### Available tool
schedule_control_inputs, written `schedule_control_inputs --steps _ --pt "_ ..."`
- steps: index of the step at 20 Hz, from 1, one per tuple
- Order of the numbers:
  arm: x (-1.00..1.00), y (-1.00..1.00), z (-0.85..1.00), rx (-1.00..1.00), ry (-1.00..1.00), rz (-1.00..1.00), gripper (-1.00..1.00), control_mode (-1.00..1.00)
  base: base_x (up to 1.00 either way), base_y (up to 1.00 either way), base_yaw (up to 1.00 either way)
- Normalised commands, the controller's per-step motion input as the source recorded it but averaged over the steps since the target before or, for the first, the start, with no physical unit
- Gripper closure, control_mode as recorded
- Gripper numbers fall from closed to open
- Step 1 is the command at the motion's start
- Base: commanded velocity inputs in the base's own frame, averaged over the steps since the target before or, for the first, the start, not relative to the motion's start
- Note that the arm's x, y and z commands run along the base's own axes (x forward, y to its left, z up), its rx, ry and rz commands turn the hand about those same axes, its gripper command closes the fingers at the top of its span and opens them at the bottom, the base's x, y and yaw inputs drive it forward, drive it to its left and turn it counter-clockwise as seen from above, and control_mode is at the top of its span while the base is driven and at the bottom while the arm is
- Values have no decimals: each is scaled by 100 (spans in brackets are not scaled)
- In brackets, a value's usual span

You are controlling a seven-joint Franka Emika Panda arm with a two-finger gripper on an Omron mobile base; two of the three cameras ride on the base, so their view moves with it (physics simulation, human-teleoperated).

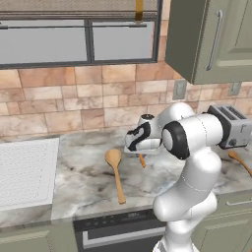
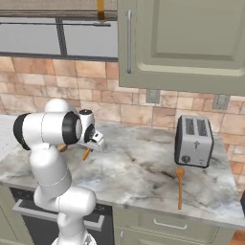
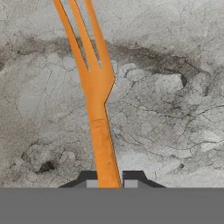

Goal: Organize the utensils by type. Pick up the wooden spoons from the counter and place them in the open cabinet. Then pick up the metallic utensils from the counter and place them in the open drawer.

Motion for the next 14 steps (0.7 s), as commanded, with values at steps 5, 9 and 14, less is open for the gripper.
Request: schedule_control_inputs --steps 5,9,14 --pt "0 0 9 -1 -1 2 100 -100 0 0 0" --pt "-10 -1 41 -2 -11 1 100 -100 0 0 0" --pt "-19 -6 62 0 -8 0 100 -100 0 0 0"
